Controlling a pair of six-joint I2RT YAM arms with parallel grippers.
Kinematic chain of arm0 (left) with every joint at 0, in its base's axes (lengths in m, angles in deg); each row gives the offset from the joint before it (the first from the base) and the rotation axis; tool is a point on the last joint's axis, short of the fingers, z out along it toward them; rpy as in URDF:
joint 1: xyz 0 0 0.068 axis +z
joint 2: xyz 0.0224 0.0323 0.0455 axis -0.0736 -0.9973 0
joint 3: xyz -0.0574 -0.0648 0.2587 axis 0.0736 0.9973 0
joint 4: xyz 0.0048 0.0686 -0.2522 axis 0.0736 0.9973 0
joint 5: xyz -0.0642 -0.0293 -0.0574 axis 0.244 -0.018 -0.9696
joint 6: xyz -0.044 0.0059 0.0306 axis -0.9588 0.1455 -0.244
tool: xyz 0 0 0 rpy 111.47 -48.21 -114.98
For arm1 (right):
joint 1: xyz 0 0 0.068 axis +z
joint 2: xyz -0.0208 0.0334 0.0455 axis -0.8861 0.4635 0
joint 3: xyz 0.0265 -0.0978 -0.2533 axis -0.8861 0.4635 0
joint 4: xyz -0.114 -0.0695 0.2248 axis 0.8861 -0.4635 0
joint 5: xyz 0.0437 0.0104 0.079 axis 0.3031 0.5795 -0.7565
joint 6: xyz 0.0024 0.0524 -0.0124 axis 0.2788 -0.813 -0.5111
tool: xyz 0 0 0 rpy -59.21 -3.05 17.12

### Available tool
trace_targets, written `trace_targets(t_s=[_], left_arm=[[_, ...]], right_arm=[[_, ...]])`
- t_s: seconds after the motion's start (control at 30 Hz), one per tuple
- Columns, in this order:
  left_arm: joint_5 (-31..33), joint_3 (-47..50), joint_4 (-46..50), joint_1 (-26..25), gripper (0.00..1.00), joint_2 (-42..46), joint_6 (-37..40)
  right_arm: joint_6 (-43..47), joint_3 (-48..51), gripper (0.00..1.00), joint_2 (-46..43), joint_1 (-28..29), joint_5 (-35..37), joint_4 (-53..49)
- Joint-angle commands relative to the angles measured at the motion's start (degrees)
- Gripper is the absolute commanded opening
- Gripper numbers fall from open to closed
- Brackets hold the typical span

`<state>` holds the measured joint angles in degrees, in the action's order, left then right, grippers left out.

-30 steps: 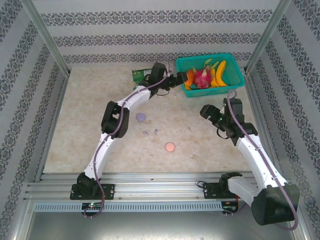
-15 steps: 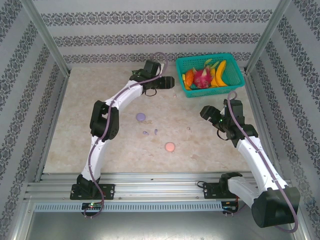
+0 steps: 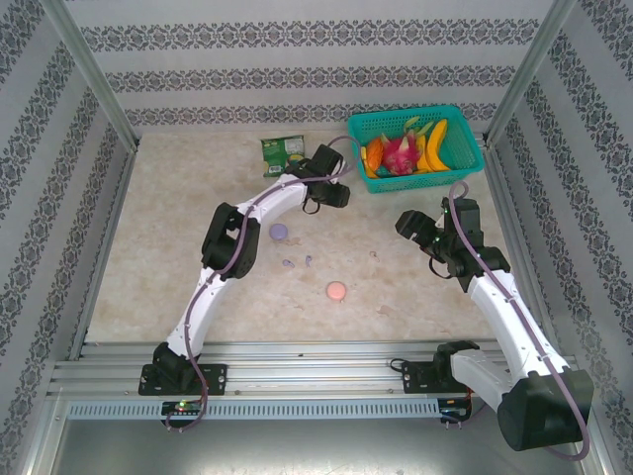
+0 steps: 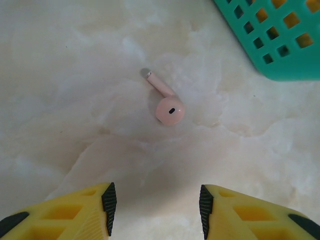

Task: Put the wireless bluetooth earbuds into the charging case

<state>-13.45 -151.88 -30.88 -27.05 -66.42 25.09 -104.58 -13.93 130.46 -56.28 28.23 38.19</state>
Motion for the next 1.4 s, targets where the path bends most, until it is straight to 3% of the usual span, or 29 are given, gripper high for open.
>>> trace_targets(t_s=[0.0,0.4,1.1,1.23,1.37], left_arm=[[3.75,-3.97,1.69,-1.13,0.49,-1.95,1.41],[10.51,-14.49,1.38,-2.57,0.46,-9.3,1.31],[8.53,-21.69,1.12,-2.66,0.33,-14.31,0.58],[7.49,-22.93,2.22,-2.7,0.33,-15.17,0.07],[6.98,-24.06,3.66,-2.74,0.39,-16.07,-0.53]], right_arm=[[0.62,-0.15,0.84,0.46,-0.37,-0.52,0.37],[1.01,-0.22,0.83,-0.59,-0.48,-0.01,-0.95],[1.23,-1.81,0.83,-2.87,-0.66,0.18,-3.41],[1.19,-2.0,0.84,-3.88,-0.75,0.26,-3.94],[1.12,-2.06,0.84,-4.69,-0.84,0.2,-4.29]])
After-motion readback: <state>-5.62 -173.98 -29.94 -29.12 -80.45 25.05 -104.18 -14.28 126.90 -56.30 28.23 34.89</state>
